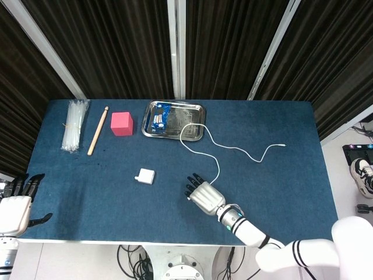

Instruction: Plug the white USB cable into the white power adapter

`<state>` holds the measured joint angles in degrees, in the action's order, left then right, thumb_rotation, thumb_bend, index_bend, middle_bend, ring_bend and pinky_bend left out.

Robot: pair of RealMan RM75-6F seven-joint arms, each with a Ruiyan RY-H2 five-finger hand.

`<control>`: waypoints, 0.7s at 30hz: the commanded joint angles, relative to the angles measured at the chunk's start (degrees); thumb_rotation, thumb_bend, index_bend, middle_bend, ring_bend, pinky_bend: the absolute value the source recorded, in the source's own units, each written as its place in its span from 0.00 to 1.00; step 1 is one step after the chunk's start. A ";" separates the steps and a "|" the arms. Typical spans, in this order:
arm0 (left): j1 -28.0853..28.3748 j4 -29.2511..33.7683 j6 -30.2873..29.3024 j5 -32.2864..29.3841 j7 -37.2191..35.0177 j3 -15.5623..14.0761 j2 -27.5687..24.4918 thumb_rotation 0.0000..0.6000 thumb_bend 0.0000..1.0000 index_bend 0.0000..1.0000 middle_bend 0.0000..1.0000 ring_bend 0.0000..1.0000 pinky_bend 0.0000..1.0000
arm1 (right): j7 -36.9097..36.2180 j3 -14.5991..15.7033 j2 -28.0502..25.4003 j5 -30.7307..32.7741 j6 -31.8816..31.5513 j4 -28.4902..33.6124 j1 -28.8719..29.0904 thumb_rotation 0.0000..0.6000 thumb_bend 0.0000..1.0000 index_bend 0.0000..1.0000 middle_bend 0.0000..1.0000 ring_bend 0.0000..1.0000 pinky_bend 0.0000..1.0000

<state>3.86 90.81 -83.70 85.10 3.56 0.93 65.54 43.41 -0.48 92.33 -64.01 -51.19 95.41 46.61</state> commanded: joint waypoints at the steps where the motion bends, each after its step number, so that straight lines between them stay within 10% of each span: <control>1: 0.20 -0.02 0.17 0.10 0.04 0.06 0.03 1.00 0.05 0.09 0.11 0.00 0.00 | 0.28 2.78 -3.37 -1.54 -2.24 3.83 -2.03 1.00 0.28 0.33 0.21 0.00 0.00; 11: 0.59 0.78 0.17 0.60 0.89 0.09 -0.19 1.00 0.05 0.09 0.11 0.00 0.00 | -4.02 4.75 -9.23 -8.58 -6.84 7.04 -5.21 1.00 0.29 0.34 0.24 0.00 0.00; 21: 0.04 2.82 -0.29 -0.08 2.69 -0.06 -0.89 1.00 0.05 0.09 0.11 0.00 0.00 | -23.83 6.06 -5.80 -24.72 -6.96 -8.87 -4.66 1.00 0.29 0.36 0.28 0.01 0.00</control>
<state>3.93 93.59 -83.98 85.06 6.20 0.88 64.69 25.85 4.64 84.77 -83.31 -57.46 91.97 41.90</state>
